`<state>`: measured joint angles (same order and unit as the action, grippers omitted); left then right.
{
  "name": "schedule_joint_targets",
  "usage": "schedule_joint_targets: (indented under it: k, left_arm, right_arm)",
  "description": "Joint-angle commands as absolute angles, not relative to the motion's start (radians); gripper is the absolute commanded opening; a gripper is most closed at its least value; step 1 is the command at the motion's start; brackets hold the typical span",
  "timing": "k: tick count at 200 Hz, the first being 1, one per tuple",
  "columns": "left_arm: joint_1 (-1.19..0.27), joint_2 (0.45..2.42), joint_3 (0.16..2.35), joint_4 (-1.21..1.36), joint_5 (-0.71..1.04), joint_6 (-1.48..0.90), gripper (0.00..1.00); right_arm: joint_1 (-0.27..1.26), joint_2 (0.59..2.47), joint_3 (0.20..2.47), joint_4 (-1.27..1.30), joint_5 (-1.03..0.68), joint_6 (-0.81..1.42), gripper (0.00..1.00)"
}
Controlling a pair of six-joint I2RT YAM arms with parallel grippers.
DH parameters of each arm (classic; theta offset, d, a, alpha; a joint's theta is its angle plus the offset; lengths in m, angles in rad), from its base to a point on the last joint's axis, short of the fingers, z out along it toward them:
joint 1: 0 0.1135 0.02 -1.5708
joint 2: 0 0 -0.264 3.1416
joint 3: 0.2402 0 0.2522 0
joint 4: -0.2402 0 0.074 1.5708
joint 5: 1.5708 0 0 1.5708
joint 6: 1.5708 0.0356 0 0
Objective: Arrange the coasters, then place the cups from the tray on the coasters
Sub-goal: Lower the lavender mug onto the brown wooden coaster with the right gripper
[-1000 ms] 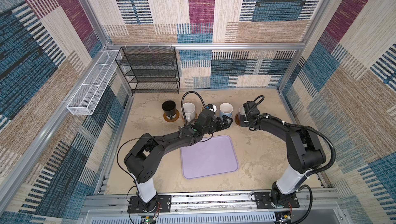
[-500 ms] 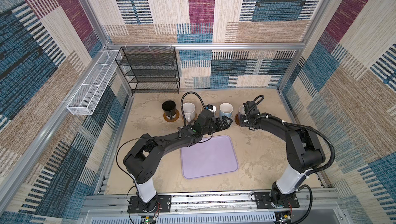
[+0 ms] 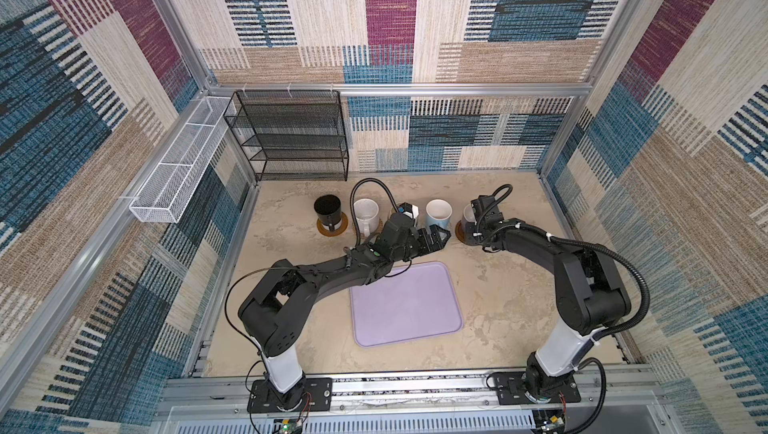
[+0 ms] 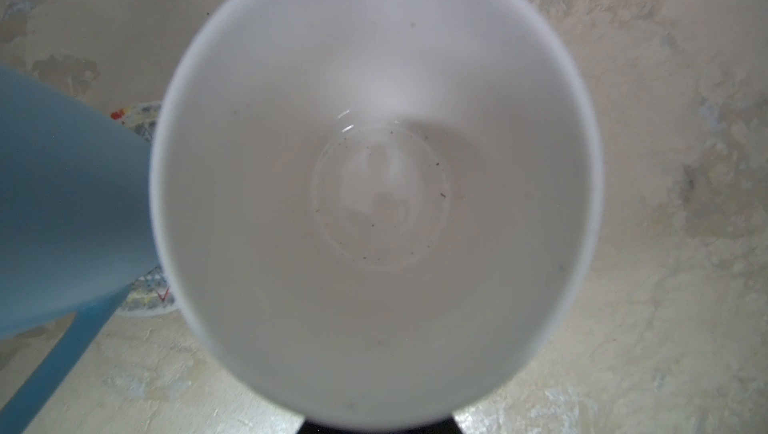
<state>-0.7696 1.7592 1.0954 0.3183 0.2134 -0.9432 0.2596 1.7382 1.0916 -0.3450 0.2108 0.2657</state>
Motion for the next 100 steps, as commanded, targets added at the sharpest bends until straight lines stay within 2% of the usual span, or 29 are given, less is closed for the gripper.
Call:
schedule_joint_targets:
  k: [1,66,82,100]
  left_arm:
    - [-0.770,1.747,1.092,0.362,0.199,-0.949,1.00]
    - [-0.770,1.748,1.088,0.365,0.199,-0.950,1.00]
    - [-0.770,1.748,1.087,0.367,0.197,-0.950,1.00]
    - [-0.770,1.747,1.086,0.368,0.198,-0.950,1.00]
  right_arm:
    - [0.260,1.735,1.094,-0.360,0.205,0.272,0.21]
    - [0.260,1.730,1.094,-0.357,0.204,0.270,0.30]
    - [0.261,1.729,1.092,-0.357,0.211,0.274,0.37]
    - [0.260,1.711,1.081,-0.346,0.226,0.284,0.55]
